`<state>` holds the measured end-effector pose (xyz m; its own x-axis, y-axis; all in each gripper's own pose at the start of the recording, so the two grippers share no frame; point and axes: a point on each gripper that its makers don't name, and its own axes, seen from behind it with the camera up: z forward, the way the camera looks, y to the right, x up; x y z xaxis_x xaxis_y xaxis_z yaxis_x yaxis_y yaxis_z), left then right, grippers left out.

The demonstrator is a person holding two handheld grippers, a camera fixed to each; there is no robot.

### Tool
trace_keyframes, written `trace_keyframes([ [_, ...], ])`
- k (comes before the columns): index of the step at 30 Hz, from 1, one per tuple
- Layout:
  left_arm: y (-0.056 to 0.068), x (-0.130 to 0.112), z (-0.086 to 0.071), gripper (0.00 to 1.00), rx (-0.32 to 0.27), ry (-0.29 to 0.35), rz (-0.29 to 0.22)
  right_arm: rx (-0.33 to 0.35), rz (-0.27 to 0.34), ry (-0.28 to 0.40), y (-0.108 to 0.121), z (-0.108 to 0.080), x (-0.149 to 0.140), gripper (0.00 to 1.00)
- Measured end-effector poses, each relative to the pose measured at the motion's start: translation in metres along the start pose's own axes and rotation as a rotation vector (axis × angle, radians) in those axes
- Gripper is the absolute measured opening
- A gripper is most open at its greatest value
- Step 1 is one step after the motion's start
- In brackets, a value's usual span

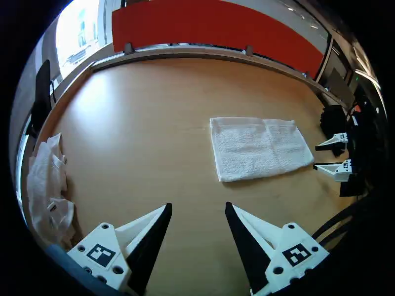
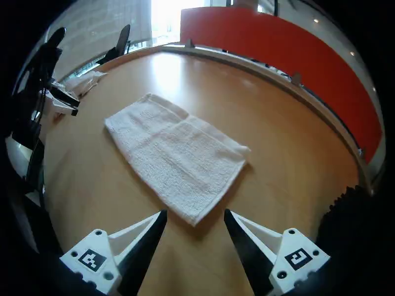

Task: Fold towel

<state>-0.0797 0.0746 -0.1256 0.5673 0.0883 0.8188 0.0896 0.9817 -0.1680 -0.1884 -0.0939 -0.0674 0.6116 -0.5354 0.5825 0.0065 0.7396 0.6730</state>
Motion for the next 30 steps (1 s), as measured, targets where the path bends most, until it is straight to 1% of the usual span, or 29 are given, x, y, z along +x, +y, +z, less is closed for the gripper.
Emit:
trace_keyframes([
  [2, -0.001, -0.002, -0.001, 0.79, 0.002, -0.001, -0.002, 0.005, -0.005, -0.005, 0.000, 0.002, -0.001, 0.87],
  [4, -0.002, -0.003, -0.003, 0.79, 0.005, -0.002, -0.003, 0.010, -0.012, -0.011, 0.000, 0.004, -0.003, 0.81],
  [9, -0.004, -0.006, -0.007, 0.79, 0.011, -0.003, -0.009, 0.021, -0.025, -0.025, 0.000, 0.008, -0.008, 0.64],
  [15, -0.008, -0.010, -0.010, 0.79, 0.019, -0.006, -0.017, 0.041, -0.023, -0.040, -0.001, 0.010, -0.013, 0.44],
  [18, -0.010, -0.011, -0.012, 0.79, 0.022, -0.007, -0.018, 0.054, -0.016, -0.040, -0.003, 0.009, -0.013, 0.31],
  [21, -0.012, -0.013, -0.012, 0.79, 0.025, -0.010, -0.019, 0.056, -0.014, -0.038, -0.003, 0.008, -0.013, 0.22],
  [24, -0.014, -0.015, -0.011, 0.79, 0.027, -0.014, -0.022, 0.058, -0.020, -0.035, -0.003, 0.006, -0.013, 0.10],
  [26, -0.014, -0.016, -0.011, 0.79, 0.028, -0.016, -0.023, 0.057, -0.022, -0.034, -0.004, 0.005, -0.013, 0.07],
  [30, -0.015, -0.017, -0.011, 0.79, 0.028, -0.018, -0.023, 0.056, -0.023, -0.031, -0.004, 0.003, -0.012, 0.05],
])
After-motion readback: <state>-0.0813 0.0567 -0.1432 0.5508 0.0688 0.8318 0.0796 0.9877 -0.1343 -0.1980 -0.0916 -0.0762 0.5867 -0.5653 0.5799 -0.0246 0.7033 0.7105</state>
